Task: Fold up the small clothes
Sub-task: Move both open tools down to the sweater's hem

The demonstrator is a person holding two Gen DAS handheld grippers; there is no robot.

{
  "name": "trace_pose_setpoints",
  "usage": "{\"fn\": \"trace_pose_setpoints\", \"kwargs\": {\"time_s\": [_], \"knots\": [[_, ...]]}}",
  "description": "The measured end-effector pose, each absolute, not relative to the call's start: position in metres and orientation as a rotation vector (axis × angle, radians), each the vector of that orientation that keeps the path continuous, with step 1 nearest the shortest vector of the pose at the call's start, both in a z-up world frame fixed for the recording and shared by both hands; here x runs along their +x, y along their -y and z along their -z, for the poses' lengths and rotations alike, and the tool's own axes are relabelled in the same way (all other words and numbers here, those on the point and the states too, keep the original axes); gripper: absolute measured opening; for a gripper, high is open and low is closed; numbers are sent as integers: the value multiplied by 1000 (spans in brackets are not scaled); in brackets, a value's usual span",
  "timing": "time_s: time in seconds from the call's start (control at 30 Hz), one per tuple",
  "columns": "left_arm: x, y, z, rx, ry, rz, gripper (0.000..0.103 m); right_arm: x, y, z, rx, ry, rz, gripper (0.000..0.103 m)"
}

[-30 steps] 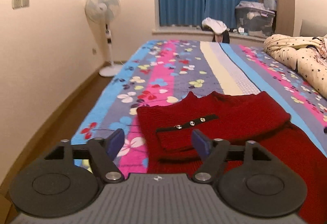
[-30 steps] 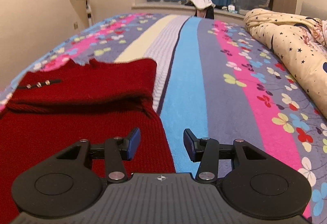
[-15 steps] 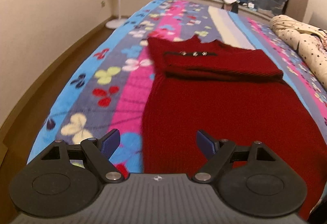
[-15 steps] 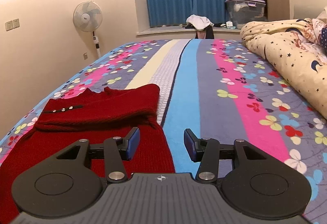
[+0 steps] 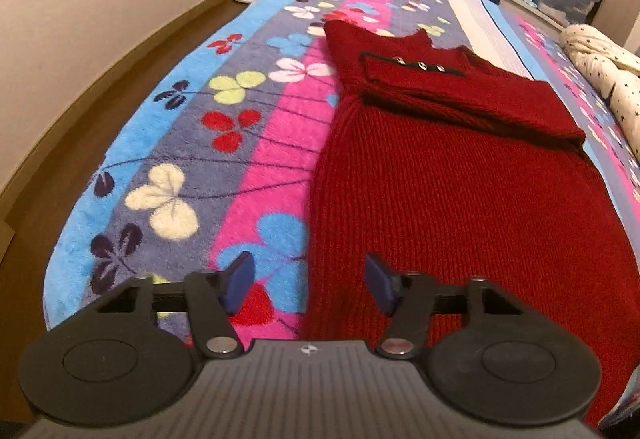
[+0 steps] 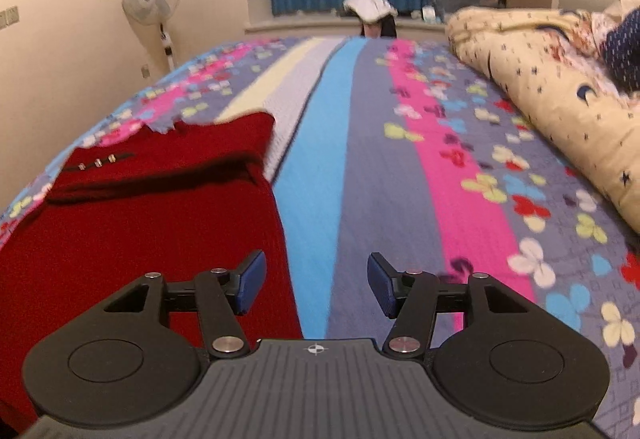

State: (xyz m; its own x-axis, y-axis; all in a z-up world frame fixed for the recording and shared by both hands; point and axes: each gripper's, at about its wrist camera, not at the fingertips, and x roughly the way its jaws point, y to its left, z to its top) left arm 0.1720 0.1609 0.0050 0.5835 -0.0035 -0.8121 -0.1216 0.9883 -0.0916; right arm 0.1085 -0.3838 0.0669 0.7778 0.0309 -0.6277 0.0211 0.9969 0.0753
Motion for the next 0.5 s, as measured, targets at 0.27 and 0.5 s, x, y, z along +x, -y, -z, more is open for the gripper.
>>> {"fn": "trace_pose_setpoints", "kwargs": {"time_s": [0.27,0.5], "knots": [[172,-161,5,-178,-1001,-49,52,122,375,-53,20,-753,-32,58],[168,-173,13,-232,-1043,-36,52,133,372,-41,48,-855,-76,58]]}}
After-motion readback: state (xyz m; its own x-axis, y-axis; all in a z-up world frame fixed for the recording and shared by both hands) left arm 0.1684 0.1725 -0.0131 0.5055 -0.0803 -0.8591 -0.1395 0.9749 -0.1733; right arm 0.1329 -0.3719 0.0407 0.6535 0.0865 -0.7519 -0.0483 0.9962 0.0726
